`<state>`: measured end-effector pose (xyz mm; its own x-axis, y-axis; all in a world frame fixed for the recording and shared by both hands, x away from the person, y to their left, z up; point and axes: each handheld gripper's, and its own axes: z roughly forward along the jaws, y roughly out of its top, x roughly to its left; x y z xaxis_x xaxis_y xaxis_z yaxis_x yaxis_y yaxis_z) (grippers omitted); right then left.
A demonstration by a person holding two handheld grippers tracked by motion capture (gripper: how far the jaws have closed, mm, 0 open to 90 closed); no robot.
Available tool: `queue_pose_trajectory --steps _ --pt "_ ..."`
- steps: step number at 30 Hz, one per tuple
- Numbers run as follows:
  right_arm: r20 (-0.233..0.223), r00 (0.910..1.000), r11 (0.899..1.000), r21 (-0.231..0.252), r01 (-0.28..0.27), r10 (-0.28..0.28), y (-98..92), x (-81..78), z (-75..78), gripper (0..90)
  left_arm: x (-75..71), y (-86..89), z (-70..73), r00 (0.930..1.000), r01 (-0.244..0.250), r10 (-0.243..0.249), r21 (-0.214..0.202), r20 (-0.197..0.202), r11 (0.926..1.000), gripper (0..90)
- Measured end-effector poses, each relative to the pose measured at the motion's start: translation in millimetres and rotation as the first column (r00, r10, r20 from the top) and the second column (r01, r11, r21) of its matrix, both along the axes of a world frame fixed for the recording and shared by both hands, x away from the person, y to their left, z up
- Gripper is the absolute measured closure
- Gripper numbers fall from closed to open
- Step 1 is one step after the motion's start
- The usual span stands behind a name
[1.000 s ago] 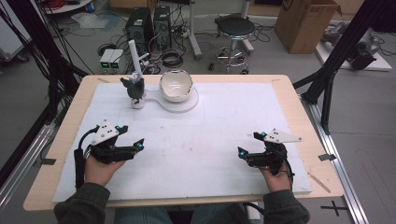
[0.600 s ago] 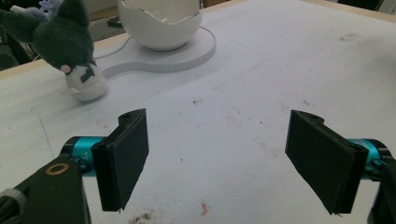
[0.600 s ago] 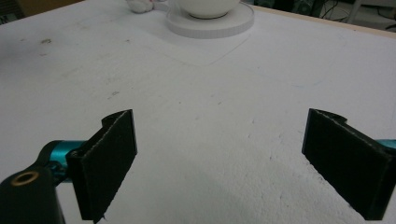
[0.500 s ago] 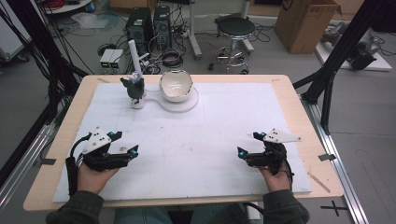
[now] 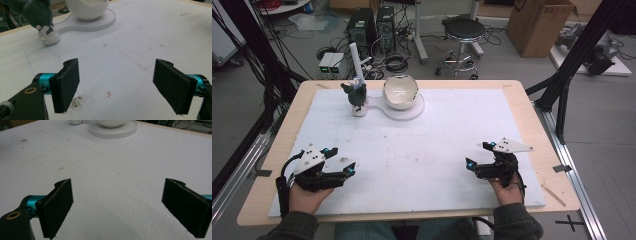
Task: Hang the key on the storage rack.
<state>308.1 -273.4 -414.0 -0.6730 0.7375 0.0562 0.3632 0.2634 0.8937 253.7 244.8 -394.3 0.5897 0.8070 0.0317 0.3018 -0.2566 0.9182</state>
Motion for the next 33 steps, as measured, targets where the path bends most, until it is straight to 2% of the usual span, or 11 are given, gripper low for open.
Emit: queue_pose_trajectory --steps 12,20,27,33 --pt "-0.007 1.0 1.0 -0.009 -0.003 0.003 0.3 0.6 -2.1 9.6 -12.7 3.6 1.3 0.9997 -0.002 0.002 -0.006 0.025 1.0 21.6" --pt "-0.01 0.9999 1.0 -0.005 -0.002 0.002 -2.0 0.6 -3.9 9.6 -21.3 3.3 -0.4 0.9994 -0.002 0.001 0.01 0.033 0.9999 20.7" --pt "-0.025 0.9996 1.0 -0.018 -0.015 0.015 -1.0 0.2 -6.7 9.6 -20.6 2.1 -4.8 0.9994 -0.012 0.011 0.022 0.033 0.9997 20.7" --pt "-0.029 0.9994 1.0 -0.019 -0.021 0.021 -0.1 -0.8 -7.7 9.6 -19.1 7.6 -7.2 0.999 -0.034 0.034 0.012 0.028 0.9993 20.5"
